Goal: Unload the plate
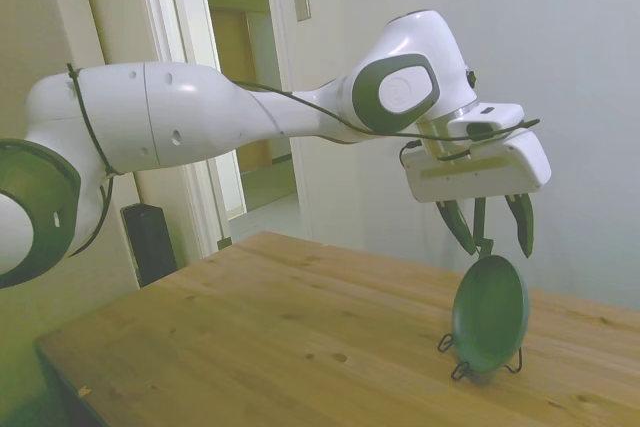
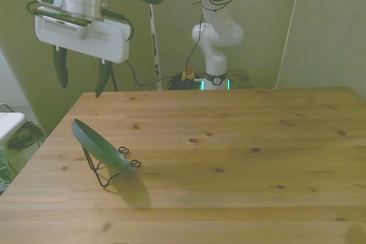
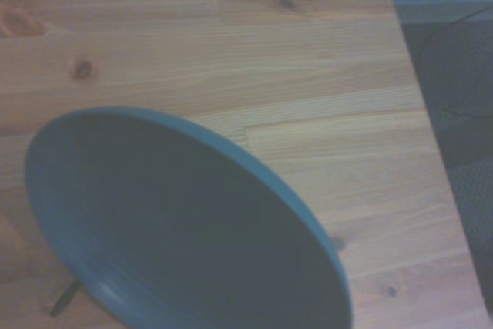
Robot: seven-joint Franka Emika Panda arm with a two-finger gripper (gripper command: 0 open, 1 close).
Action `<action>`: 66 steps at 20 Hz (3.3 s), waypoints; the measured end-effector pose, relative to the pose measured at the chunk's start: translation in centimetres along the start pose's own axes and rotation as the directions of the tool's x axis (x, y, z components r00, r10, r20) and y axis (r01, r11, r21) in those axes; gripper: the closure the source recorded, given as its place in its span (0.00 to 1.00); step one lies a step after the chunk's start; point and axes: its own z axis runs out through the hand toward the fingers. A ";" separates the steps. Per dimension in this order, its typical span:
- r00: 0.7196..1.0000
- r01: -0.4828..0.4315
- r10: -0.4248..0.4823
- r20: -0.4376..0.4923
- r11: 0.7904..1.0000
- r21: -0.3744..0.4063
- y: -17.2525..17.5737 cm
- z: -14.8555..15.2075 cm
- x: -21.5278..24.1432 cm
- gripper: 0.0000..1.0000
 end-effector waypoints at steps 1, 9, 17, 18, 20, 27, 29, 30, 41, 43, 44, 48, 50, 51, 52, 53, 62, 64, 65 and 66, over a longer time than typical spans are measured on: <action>1.000 0.021 -0.021 0.001 1.000 0.003 -0.5 0.5 -0.1 0.00; 0.986 0.160 -0.160 -0.051 0.987 0.001 -1.6 2.8 0.7 0.00; 0.968 0.236 -0.238 -0.076 0.971 -0.027 -1.0 6.1 2.0 0.00; 0.966 0.241 -0.243 -0.084 0.970 -0.026 -1.2 6.2 2.1 0.00; 0.964 0.250 -0.251 -0.092 0.968 -0.022 -1.7 6.6 2.2 0.00; 0.951 0.294 -0.293 -0.103 0.956 -0.007 -2.7 7.1 2.0 1.00; 0.946 0.310 -0.309 -0.102 0.951 -0.006 -2.5 7.1 2.1 1.00; 0.943 0.318 -0.317 -0.101 0.948 -0.006 -2.4 7.1 2.1 1.00; 0.901 0.429 -0.426 -0.087 0.903 0.025 -1.6 7.4 2.3 1.00; 0.896 0.441 -0.437 -0.081 0.897 0.026 -1.5 7.7 2.2 1.00; 0.894 0.445 -0.441 -0.080 0.895 0.026 -1.5 7.8 2.2 1.00; 0.885 0.461 -0.458 -0.086 0.887 0.027 -1.4 7.8 2.2 1.00; 0.883 0.465 -0.461 -0.087 0.885 0.027 -1.4 7.7 2.2 1.00; 0.882 0.466 -0.462 -0.088 0.884 0.027 -1.4 7.6 2.2 1.00; 0.882 0.467 -0.463 -0.088 0.884 0.027 -1.4 7.6 2.2 1.00; 0.882 0.467 -0.463 -0.089 0.884 0.027 -1.4 7.5 2.2 1.00; 0.879 0.469 -0.461 -0.125 0.882 0.042 -1.6 4.9 2.3 1.00; 0.887 0.455 -0.443 -0.133 0.886 0.083 -2.0 3.3 2.0 1.00; 0.898 0.437 -0.424 -0.121 0.892 0.119 -2.4 2.4 1.6 1.00; 0.912 0.409 -0.398 -0.095 0.898 0.161 -2.9 1.6 1.1 1.00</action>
